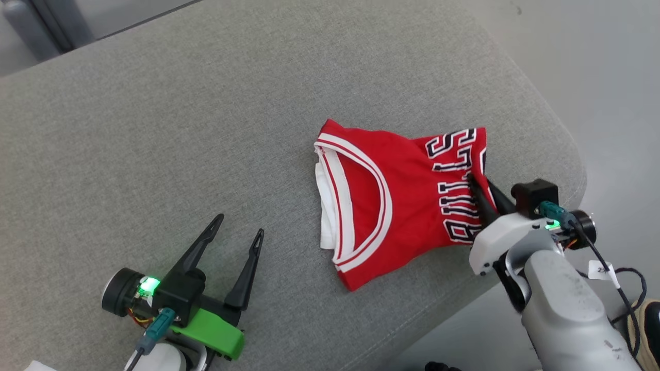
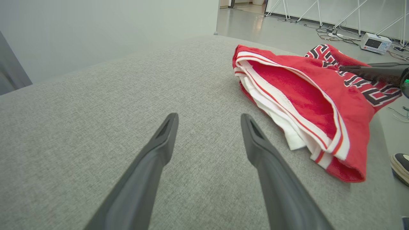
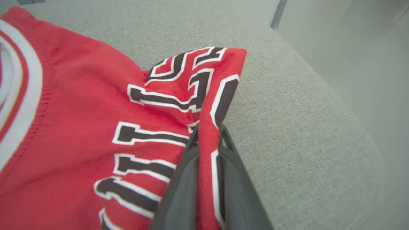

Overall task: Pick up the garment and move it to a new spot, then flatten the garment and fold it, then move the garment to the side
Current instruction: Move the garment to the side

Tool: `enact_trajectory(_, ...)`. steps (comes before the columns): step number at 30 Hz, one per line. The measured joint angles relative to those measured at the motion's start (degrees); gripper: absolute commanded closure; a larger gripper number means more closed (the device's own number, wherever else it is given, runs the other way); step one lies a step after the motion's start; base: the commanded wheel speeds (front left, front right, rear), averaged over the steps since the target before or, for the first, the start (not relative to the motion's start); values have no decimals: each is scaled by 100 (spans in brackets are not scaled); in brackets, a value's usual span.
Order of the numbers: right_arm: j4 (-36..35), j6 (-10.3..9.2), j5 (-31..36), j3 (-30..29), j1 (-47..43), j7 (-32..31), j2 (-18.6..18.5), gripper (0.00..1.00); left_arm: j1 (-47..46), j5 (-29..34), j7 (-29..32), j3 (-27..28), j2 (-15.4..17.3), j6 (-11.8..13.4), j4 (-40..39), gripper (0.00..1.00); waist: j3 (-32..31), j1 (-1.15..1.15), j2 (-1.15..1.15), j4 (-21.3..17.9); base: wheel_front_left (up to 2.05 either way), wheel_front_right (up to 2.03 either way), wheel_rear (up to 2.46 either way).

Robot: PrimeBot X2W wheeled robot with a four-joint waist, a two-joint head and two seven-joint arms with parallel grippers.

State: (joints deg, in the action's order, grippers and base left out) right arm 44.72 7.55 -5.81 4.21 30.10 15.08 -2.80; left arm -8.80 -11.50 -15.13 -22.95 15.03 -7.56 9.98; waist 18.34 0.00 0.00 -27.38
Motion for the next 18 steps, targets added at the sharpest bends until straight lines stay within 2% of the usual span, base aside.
enact_trajectory(7,-91,-1,1036,-828,1123,-62,-5,100,-153,-180,-1,-14,338,0,-130,0,454,0,0,91,0,0,0)
enact_trajectory(11,-333,-1,1903,-1524,1849,-459,-4,100,-311,-249,0,13,497,0,-299,0,756,0,0,322,0,0,0)
enact_trajectory(18,-1189,0,3502,-3490,2137,-1314,-155,100,-626,-279,-5,-85,570,0,-506,0,1202,0,0,871,0,0,0)
